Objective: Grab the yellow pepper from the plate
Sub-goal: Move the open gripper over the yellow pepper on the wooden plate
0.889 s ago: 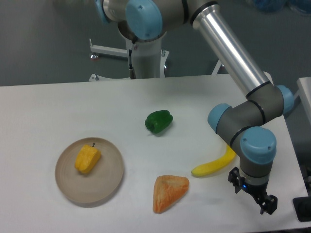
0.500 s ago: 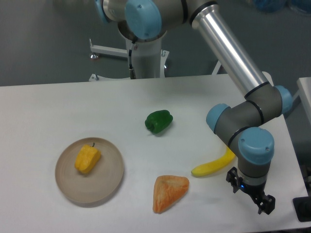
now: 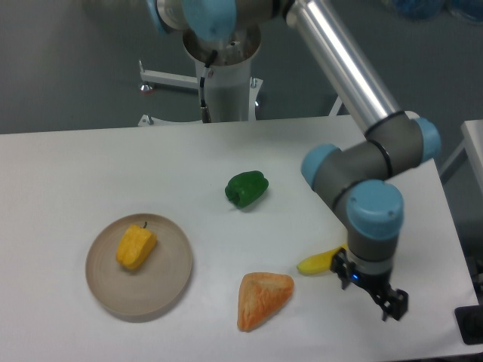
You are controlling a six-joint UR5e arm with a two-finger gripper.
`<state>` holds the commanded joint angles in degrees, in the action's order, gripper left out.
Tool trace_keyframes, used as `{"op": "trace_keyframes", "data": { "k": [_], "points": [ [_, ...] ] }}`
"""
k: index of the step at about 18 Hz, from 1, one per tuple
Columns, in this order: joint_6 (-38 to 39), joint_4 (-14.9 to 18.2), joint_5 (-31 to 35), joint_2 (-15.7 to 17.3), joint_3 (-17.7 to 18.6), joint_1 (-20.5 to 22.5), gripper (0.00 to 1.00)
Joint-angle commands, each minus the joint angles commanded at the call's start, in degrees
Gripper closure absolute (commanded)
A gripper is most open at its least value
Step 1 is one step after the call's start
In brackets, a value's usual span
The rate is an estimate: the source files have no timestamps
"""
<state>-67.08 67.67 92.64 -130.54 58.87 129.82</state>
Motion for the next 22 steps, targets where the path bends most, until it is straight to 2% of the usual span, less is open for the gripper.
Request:
{"op": "trace_keyframes", "data": {
  "k": [7,9,14,18,22],
  "points": [
    [17.4,1.2,-1.1,9.0,12.0,-7.3,0.0],
    [21.9,1.2,-2.1,10.6,14.1,-9.7,0.0],
    [33.1,1.2,-5.7,12.6,18.7,-16.1,0.0],
    [38.2,1.1,-6.3,12.5,20.1,-20.6,0.0],
    [39.9,0.6,-8.3,12.5,22.3,-22.2,0.0]
  ]
}}
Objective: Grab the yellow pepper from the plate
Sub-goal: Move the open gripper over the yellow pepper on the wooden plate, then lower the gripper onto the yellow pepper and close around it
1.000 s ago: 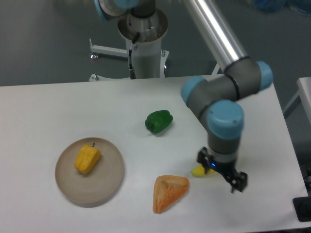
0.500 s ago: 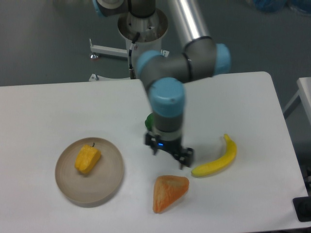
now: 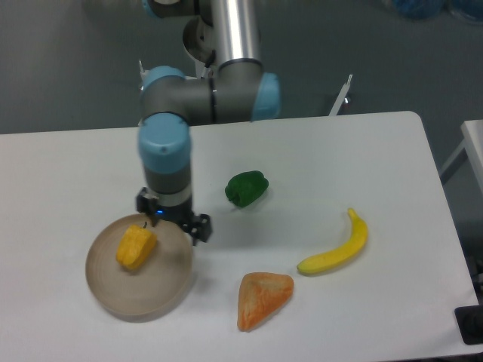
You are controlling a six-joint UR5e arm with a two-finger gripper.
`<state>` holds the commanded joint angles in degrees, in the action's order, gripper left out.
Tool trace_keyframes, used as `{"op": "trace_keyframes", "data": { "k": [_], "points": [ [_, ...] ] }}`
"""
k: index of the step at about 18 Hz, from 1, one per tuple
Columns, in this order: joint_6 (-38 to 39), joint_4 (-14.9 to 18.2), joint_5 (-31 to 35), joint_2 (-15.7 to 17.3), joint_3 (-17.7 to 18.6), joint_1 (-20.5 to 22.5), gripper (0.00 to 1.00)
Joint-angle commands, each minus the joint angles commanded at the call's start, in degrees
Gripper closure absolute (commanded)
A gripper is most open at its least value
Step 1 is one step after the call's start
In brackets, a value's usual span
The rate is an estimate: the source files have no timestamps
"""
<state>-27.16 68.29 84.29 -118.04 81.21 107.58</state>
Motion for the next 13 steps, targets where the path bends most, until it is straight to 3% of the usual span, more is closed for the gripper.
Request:
{"op": "trace_keyframes", "data": {
  "k": [6,10,13],
  "points": [
    [1.1,-0.4,0.1,-0.9,0.5,-1.7,0.0],
    [1.1,-3.7,0.6,-2.5,0.8,-2.5,0.0],
    [1.1,-4.0,0.7,-2.9,0.9,-2.8,0.0]
  ]
}}
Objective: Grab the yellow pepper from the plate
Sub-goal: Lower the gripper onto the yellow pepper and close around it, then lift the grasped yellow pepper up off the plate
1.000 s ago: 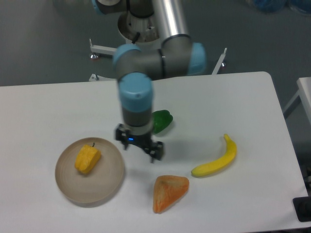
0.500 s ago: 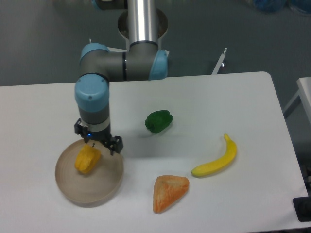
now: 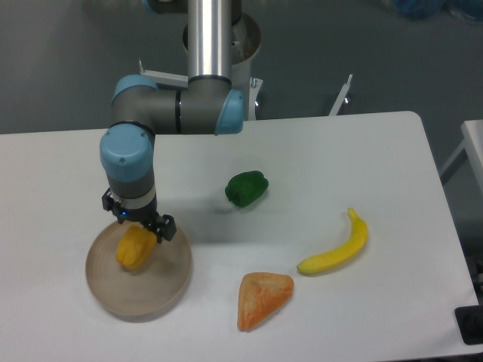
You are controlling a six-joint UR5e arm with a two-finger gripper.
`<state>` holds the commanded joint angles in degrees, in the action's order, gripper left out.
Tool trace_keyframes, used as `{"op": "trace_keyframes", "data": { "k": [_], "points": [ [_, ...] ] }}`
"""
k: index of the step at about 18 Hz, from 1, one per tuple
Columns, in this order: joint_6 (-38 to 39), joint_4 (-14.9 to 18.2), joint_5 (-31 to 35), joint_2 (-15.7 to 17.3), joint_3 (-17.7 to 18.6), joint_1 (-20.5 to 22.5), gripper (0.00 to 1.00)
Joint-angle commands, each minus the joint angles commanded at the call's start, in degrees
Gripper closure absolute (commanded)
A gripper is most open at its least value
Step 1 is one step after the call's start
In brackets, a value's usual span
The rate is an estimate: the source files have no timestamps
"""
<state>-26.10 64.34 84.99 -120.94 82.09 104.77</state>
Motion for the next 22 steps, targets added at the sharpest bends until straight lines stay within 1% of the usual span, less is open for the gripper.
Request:
{"op": "trace_keyframes", "data": {
  "k": [5,10,11,12,13,14,15,16,19,22],
  "points": [
    [-0.2,-0.3,0.2,-1.2,0.0,-1.1,0.0],
    [-0.3,-0.5,0.2,-1.4,0.3,-1.2,0.0],
    [-0.3,-0.6,0.2,-1.4,0.2,-1.2,0.04],
    [-0.5,-0.6,0.2,-1.4,0.2,-1.2,0.14],
    [-0.8,-0.6,0.1,-1.4,0.2,-1.2,0.27],
    [-1.0,-0.6,0.1,-1.3,0.2,-1.1,0.36],
    [-1.0,-0.6,0.1,-1.3,0.2,-1.1,0.43],
    [-1.0,-0.6,0.1,-1.2,0.2,-1.1,0.48],
    [-1.0,-0.6,0.1,-1.0,0.2,-1.1,0.57],
    [-1.1,-0.5,0.1,-0.9,-0.5,-1.0,0.57]
  ]
}}
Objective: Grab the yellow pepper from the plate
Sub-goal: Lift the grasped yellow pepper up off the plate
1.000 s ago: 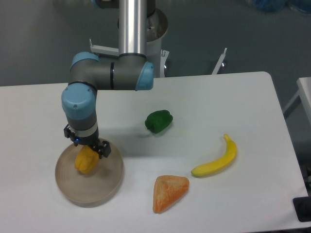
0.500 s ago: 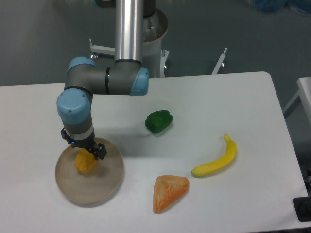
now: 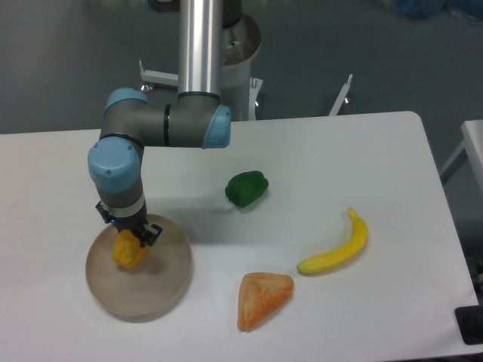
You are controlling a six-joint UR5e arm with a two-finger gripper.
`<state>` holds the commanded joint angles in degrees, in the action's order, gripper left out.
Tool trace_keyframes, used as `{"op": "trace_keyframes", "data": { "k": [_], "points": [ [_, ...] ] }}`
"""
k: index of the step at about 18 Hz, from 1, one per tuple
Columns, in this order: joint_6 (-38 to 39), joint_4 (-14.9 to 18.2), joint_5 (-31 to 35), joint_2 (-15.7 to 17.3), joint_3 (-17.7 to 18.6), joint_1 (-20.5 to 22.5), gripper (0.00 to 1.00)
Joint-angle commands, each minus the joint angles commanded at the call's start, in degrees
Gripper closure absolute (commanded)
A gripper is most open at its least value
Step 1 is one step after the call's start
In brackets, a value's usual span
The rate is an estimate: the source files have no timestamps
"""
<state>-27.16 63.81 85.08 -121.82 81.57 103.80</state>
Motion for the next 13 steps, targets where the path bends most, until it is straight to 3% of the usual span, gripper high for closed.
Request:
{"op": "trace_keyframes", "data": {
  "k": [6,9,13],
  "points": [
    [-4.9,1.2,1.6,2.6,-2.1,3.9,0.55],
    [-13.0,2.5,4.5,5.1,-1.7,9.2,0.55],
    [-22.4,3.9,4.5,5.5,-2.5,16.7,0.55]
  ]
}}
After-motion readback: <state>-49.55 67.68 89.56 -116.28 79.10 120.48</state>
